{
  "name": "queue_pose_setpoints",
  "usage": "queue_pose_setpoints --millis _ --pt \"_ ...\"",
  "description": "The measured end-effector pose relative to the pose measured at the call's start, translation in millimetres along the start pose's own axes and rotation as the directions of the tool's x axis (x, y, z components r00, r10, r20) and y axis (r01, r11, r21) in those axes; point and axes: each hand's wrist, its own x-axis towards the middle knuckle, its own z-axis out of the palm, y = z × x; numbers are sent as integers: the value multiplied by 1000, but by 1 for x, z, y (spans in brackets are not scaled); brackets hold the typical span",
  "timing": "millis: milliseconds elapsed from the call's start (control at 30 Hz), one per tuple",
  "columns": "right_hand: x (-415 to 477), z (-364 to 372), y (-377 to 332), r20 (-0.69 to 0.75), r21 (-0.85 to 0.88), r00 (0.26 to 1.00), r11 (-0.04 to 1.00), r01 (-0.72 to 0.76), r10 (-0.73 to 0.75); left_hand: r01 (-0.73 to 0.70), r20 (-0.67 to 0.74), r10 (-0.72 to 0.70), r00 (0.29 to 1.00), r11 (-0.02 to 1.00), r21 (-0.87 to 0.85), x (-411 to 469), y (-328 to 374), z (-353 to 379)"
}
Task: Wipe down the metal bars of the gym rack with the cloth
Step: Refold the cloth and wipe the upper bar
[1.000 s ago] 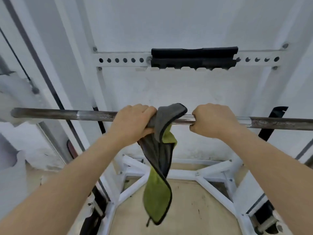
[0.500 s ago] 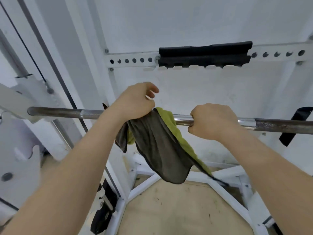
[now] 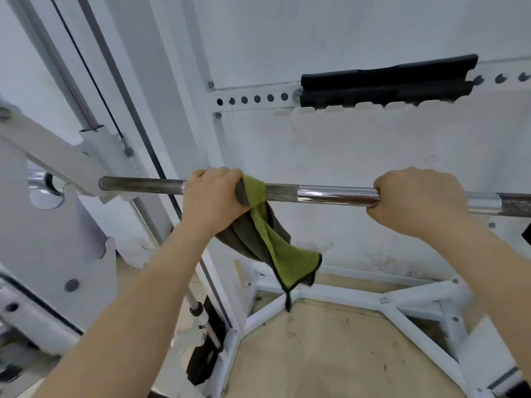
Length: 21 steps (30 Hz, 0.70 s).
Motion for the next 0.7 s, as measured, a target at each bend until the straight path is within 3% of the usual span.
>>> queue_pose_setpoints --millis 167,333,467,600,700 --pt "-1 -11 -15 91 -25 995 999 -37 39 32 159 -38 987 999 36 4 -40 -1" --pt "21 -22 -135 92 76 982 984 158 -165 -89 71 94 993 993 -74 2 2 5" --pt "44 -26 -170 74 77 983 984 162 -167 -220 -5 221 975 969 -111 2 -11 11" --pt "46 -19 -163 62 55 990 991 123 -126 -69 99 75 992 996 -61 -5 -116 13" --pt "54 -28 -173 186 55 981 997 52 -61 17 178 -2 984 996 -83 -12 -178 11"
